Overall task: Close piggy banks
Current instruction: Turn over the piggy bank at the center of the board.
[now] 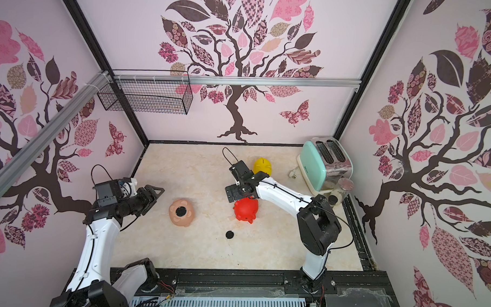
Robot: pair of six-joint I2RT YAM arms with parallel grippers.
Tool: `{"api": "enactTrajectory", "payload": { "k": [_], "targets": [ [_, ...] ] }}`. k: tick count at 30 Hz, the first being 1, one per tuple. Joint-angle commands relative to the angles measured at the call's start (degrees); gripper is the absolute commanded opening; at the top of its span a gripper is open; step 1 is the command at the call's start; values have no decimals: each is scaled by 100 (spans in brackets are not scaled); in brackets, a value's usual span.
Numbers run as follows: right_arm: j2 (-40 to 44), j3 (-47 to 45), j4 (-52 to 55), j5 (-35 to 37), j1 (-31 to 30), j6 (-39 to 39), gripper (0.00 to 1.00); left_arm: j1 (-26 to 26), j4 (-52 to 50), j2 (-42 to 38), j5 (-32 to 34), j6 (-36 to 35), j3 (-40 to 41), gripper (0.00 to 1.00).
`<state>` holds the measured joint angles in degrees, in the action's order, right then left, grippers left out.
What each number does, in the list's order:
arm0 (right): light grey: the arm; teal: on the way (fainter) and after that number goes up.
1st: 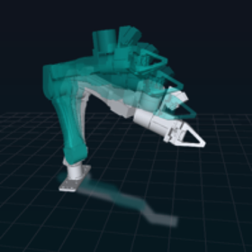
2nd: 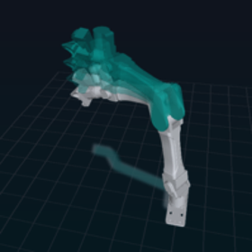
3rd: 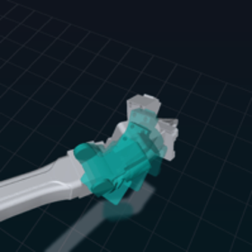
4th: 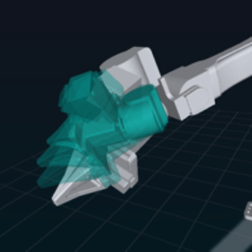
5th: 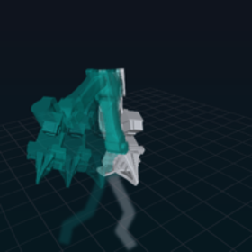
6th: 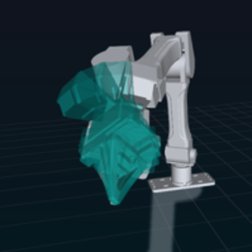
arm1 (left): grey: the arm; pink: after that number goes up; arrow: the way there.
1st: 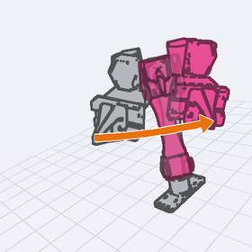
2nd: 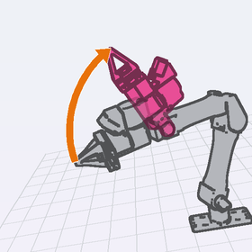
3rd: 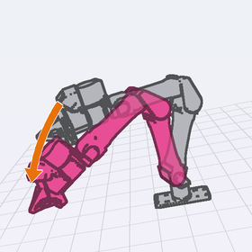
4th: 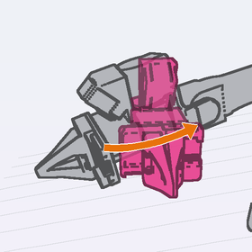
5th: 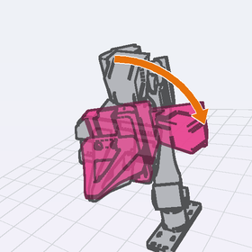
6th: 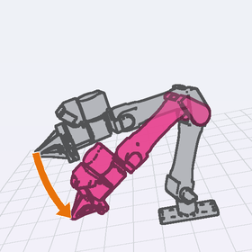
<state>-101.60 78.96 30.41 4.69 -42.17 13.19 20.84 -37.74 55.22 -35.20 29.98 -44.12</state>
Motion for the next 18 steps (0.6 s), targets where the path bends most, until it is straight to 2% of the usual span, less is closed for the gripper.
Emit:
{"api": "enactTrajectory", "payload": {
  "k": [1, 10, 18],
  "targets": [
    [87, -144, -130, 382, -217, -103, 100, -28, 95, -49, -48, -45, 53, 70],
    [-155, -321, -369, 1821, -712, 234, 100, -36, 101, -39, -48, -54, 52, 70],
    [-194, -467, -304, 2170, -731, 496, 100, -47, 90, -59, -52, -54, 52, 70]
  ]
}}
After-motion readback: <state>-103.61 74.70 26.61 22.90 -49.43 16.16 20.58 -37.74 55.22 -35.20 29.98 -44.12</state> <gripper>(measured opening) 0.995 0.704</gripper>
